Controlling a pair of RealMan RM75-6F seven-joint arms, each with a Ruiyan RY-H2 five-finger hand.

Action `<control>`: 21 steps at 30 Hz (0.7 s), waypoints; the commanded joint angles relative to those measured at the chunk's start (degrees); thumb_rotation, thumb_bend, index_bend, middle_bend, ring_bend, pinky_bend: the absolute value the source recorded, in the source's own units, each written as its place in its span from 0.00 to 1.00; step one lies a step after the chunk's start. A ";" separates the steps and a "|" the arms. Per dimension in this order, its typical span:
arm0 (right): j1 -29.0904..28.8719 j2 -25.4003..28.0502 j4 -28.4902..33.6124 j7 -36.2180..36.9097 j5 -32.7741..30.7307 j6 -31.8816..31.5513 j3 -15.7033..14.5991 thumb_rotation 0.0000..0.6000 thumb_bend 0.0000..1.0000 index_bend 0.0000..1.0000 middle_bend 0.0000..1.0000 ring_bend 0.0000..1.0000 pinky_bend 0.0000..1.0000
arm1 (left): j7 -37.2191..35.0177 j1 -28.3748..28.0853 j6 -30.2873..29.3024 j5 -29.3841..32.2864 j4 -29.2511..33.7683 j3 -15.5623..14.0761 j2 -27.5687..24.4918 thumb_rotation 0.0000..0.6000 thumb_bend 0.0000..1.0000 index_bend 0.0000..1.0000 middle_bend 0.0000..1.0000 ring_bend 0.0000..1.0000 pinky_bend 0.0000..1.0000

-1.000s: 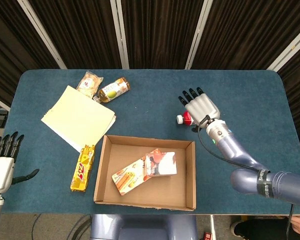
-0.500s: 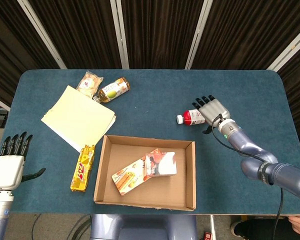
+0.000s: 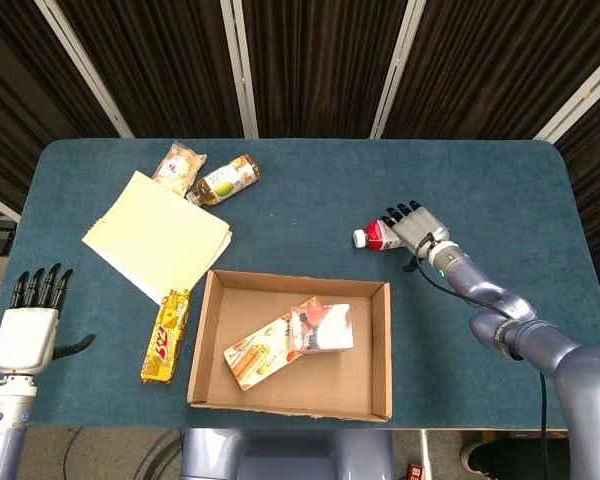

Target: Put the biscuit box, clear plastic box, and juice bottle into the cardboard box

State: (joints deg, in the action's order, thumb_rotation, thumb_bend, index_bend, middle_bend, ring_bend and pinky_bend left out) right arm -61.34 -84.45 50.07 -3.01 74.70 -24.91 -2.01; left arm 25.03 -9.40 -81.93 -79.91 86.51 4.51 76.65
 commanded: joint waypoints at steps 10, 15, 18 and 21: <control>-2.87 -8.58 -15.79 15.67 11.34 2.81 -2.12 1.00 0.19 0.20 0.02 0.08 0.16 | 2.49 -0.87 1.65 3.05 -2.20 0.84 1.85 0.67 0.00 0.00 0.00 0.00 0.00; -2.84 -12.72 -22.68 21.57 14.89 2.59 -4.54 1.00 0.22 0.40 0.18 0.20 0.27 | 3.28 -1.25 2.45 4.34 -3.01 1.08 2.47 0.67 0.00 0.00 0.00 0.00 0.00; -2.40 -14.84 -26.43 24.62 16.39 1.82 -5.71 1.00 0.25 0.57 0.32 0.29 0.39 | 3.74 -1.43 2.87 4.96 -3.32 1.13 2.75 0.67 0.00 0.00 0.00 0.00 0.00; -1.92 -16.69 -29.94 27.20 17.80 0.92 -6.87 1.00 0.29 0.72 0.45 0.43 0.56 | 4.08 -1.58 3.12 5.38 -3.37 1.17 2.83 0.66 0.00 0.00 0.00 0.00 0.00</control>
State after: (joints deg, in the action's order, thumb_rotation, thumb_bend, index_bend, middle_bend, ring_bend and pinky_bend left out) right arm -63.67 -99.41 22.46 22.43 91.05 -23.19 -7.66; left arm 29.10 -10.96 -78.83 -74.54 83.15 5.68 79.47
